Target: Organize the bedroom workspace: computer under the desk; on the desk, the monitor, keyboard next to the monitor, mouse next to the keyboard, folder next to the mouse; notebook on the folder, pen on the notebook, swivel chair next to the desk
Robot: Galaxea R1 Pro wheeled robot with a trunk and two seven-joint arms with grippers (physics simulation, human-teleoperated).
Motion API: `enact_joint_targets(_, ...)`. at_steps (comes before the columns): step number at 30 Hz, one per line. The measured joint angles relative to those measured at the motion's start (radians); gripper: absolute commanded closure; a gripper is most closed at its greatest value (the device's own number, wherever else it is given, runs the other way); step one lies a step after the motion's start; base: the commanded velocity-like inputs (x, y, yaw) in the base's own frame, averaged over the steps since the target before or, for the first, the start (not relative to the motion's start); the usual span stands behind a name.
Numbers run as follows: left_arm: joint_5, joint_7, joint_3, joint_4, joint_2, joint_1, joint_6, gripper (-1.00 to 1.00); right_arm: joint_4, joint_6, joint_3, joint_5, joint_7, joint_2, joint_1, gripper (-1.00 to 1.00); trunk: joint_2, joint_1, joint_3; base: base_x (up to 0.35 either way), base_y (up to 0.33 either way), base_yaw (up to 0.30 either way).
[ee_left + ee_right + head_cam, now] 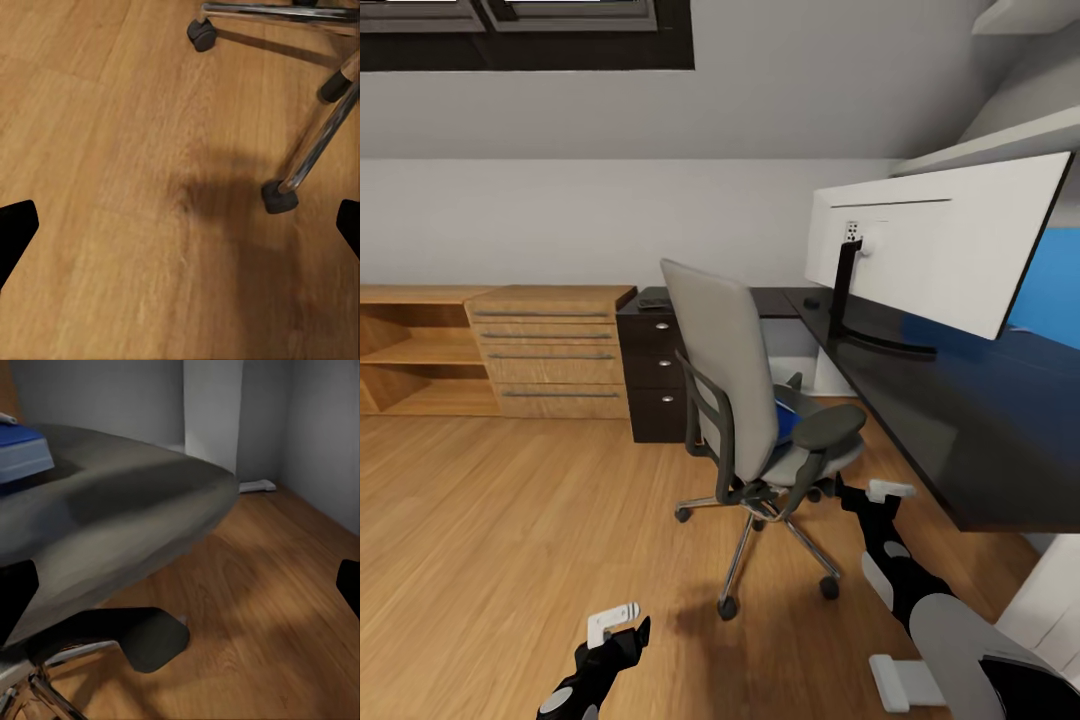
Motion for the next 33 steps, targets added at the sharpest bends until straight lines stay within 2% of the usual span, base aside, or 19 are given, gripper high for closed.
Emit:
enact_joint_targets(12, 0.000, 0.000, 0.000, 0.001, 0.000, 0.000, -0.002, -1.00, 0.001, 0.000, 0.001, 0.000, 0.000, 0.000, 0.000, -1.00, 0.084, -0.046, 0.038, 0.000, 0.000, 0.000)
enact_joint_targets(33, 0.000, 0.000, 0.001, 0.001, 0.000, 0.000, -0.003, -1.00, 0.002, -0.001, 0.002, 0.000, 0.001, 0.001, 0.000, -1.00, 0.084, -0.046, 0.038, 0.000, 0.000, 0.000)
